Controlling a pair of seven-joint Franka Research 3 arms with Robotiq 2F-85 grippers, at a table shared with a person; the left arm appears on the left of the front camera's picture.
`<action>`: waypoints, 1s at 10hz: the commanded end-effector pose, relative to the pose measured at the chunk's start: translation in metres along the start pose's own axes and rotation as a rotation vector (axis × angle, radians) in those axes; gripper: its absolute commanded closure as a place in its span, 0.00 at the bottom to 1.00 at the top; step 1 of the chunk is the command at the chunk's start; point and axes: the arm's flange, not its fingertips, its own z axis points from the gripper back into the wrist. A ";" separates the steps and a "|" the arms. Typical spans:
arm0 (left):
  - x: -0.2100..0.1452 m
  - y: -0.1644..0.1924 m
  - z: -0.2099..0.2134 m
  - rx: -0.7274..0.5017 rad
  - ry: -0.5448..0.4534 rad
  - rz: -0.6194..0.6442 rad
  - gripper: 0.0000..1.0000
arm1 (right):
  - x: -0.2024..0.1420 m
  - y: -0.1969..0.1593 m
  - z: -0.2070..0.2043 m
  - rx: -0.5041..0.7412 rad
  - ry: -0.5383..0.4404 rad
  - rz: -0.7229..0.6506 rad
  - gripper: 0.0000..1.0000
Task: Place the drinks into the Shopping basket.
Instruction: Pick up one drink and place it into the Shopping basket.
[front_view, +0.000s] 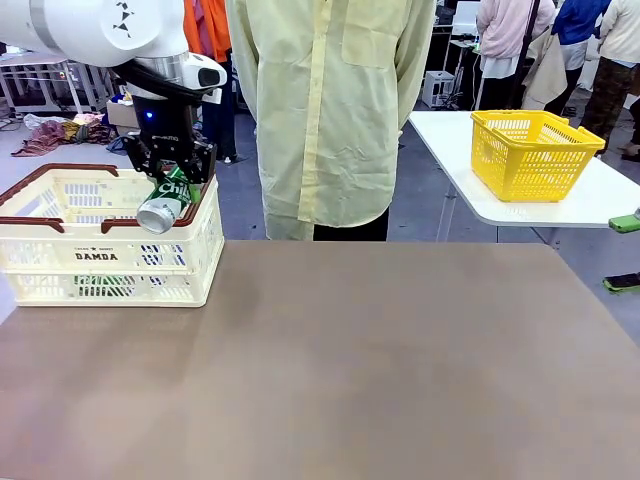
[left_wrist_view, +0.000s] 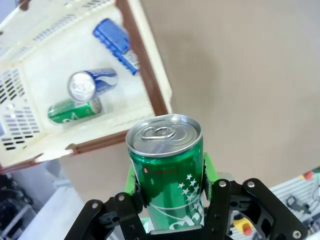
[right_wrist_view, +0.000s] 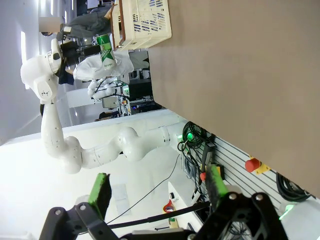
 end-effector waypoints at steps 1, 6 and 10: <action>0.046 0.050 0.019 -0.004 -0.048 0.133 1.00 | 0.001 0.006 0.003 0.017 -0.002 -0.015 0.00; 0.124 0.204 0.013 -0.029 -0.128 0.188 1.00 | 0.001 0.006 0.003 0.017 -0.002 -0.015 0.00; 0.123 0.269 -0.073 -0.069 -0.033 0.227 1.00 | 0.001 0.006 0.003 0.017 -0.002 -0.015 0.00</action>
